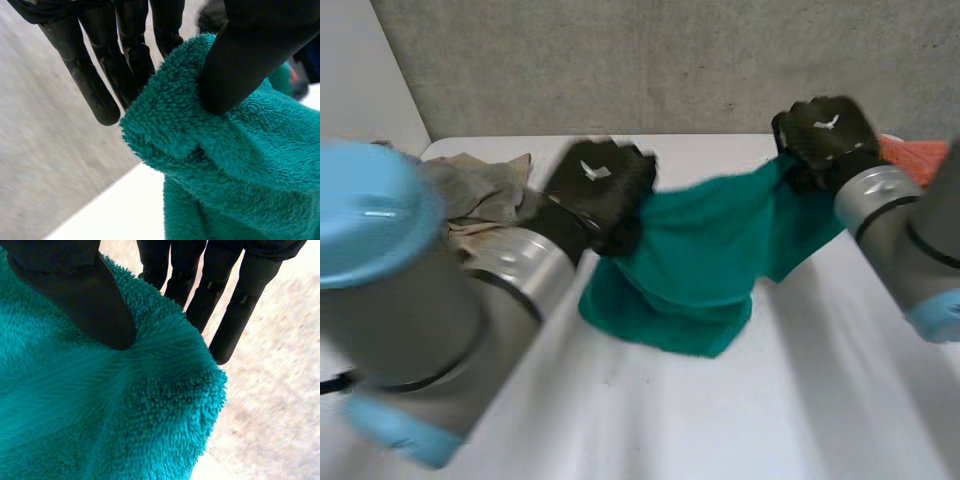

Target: Fold the laundry.

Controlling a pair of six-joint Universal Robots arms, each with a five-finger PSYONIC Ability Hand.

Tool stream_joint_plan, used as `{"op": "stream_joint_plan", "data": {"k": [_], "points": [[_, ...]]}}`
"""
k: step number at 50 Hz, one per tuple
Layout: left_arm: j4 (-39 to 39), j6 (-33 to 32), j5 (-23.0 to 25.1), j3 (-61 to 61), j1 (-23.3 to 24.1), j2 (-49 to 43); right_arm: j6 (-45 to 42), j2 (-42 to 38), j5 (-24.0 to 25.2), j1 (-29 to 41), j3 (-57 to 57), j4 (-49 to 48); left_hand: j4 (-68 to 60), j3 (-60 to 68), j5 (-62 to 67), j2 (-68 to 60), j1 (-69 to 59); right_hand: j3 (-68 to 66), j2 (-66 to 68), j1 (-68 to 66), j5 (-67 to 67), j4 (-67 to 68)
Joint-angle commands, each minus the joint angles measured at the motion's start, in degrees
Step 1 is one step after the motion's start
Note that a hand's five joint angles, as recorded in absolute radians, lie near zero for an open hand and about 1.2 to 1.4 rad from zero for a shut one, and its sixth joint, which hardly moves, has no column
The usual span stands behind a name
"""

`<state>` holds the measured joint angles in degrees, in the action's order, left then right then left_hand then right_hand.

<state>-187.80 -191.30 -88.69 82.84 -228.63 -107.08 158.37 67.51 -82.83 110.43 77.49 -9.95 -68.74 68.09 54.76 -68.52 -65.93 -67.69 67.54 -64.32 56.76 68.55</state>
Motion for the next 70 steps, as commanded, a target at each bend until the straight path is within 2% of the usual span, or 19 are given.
{"op": "stream_joint_plan", "data": {"k": [1, 3, 5, 6, 7, 8, 9, 10, 16, 20, 24, 28, 34, 39, 40, 43, 49, 62, 70], "points": [[-0.7, 0.0, 0.2, -9.5, 3.5, -15.2, -3.9, -14.7, -1.9, 0.4, -9.4, -1.9, 7.3, -6.6, -3.3, 7.1, 4.5, -12.3, 12.5, -15.7, 13.2, 11.4], [-1.2, 0.0, 0.2, -11.4, 3.2, -16.4, -4.7, -16.7, -2.2, 0.5, -10.2, -3.0, 27.5, -26.8, -23.5, 27.2, 24.7, -12.3, 12.5, -15.7, 13.2, 11.4], [-1.7, 0.0, 0.0, -13.0, 3.2, -17.1, -5.4, -18.8, -2.2, 0.6, -10.6, -5.2, 38.4, -37.8, -34.5, 38.2, 35.6, -12.3, 12.5, -15.7, 13.2, 11.4], [-2.0, 0.0, -0.1, -13.4, 3.1, -17.1, -5.3, -19.3, -2.1, 0.6, -10.6, -6.0, 39.5, -38.9, -35.5, 39.3, 36.7, -5.4, 5.5, -8.7, 6.3, 4.5], [-2.2, -0.1, -0.3, -13.6, 3.0, -17.1, -5.2, -20.2, -2.2, 0.6, -10.5, -7.5, 40.3, -39.7, -36.4, 40.1, 37.5, 23.7, -23.5, 20.3, -22.7, -24.5], [-2.8, -0.2, -1.1, -13.7, 2.5, -16.8, -5.3, -20.4, -2.5, 0.5, -10.5, -7.9, 45.5, -44.9, -41.5, 45.3, 42.7, 35.4, -35.3, 32.1, -34.5, -36.3], [-3.1, -0.3, -2.2, -13.3, 1.8, -16.7, -5.2, -20.2, -2.9, 0.5, -10.5, -8.3, 48.9, -48.2, -44.9, 48.7, 46.1, 55.7, -55.6, 52.4, -54.8, -56.6], [-3.2, -0.3, -3.0, -13.1, 1.4, -16.6, -5.1, -20.0, -2.9, 0.3, -10.4, -8.2, 50.3, -49.6, -46.3, 50.0, 47.5, 57.7, -57.5, 54.3, -56.8, -58.6], [-2.5, -0.3, -10.1, -7.4, -0.9, -9.6, -5.0, -11.5, -2.2, -1.4, -4.2, -7.3, 54.0, -53.3, -50.0, 53.8, 51.2, 57.7, -57.5, 54.3, -56.8, -58.6], [-3.0, -0.6, -10.6, 0.5, -1.2, -3.4, -5.4, -5.2, -1.9, -4.9, 0.6, -3.9, 52.5, -51.8, -48.5, 52.3, 49.7, 57.6, -57.5, 54.2, -56.7, -58.5], [-3.2, -0.7, -10.7, 6.8, -1.7, 1.4, -5.6, -1.6, -1.0, -7.5, 3.4, 3.8, 46.9, -46.3, -43.0, 46.7, 44.1, 48.7, -48.6, 45.3, -47.8, -49.6], [-2.9, -0.7, -10.5, 12.3, -2.8, 2.8, -7.5, -0.2, 3.2, -10.3, 5.6, 15.1, 39.7, -39.0, -35.7, 39.5, 36.9, 36.4, -36.3, 33.1, -35.5, -37.3], [-3.1, -0.3, -10.1, 16.7, -3.4, 1.9, -11.6, -0.1, 10.1, -12.6, 8.3, 22.2, 35.6, -35.0, -31.7, 35.4, 32.8, 29.3, -29.2, 26.0, -28.4, -30.2], [-3.6, -0.1, -6.1, 16.0, -3.3, -3.7, -12.6, -2.6, 15.6, -12.3, 8.3, 20.8, 36.3, -35.7, -32.3, 36.1, 33.5, 32.5, -32.4, 29.2, -31.6, -33.4], [-3.8, 0.0, -4.3, 15.3, -3.4, -5.7, -12.5, -5.7, 16.8, -12.1, 7.7, 18.8, 37.0, -36.3, -33.0, 36.8, 34.2, 35.0, -34.9, 31.7, -34.1, -35.9], [-4.1, 0.0, -2.1, 13.3, -3.2, -8.4, -11.6, -9.6, 17.3, -12.2, 6.0, 13.6, 38.3, -37.7, -34.4, 38.1, 35.5, 45.3, -45.1, 41.9, -44.3, -46.1], [-4.2, 0.0, -0.5, 6.5, -2.9, -15.4, -11.2, -14.5, 17.4, -11.5, 4.0, 6.7, 44.2, -43.6, -40.2, 44.0, 41.4, 47.7, -47.5, 44.3, -46.7, -48.5], [-4.2, -0.7, -0.5, -5.5, -2.7, -24.6, -10.5, -21.8, 16.5, -8.2, -2.8, -0.9, 44.1, -43.4, -40.1, 43.8, 41.3, 40.0, -39.8, 36.6, -39.0, -40.8], [-4.2, -0.7, -0.3, -9.3, -2.8, -28.7, -9.5, -24.9, 15.8, -6.6, -4.9, -6.3, 33.8, -33.2, -29.8, 33.6, 31.0, 29.9, -29.7, 26.5, -28.9, -30.7]]}}
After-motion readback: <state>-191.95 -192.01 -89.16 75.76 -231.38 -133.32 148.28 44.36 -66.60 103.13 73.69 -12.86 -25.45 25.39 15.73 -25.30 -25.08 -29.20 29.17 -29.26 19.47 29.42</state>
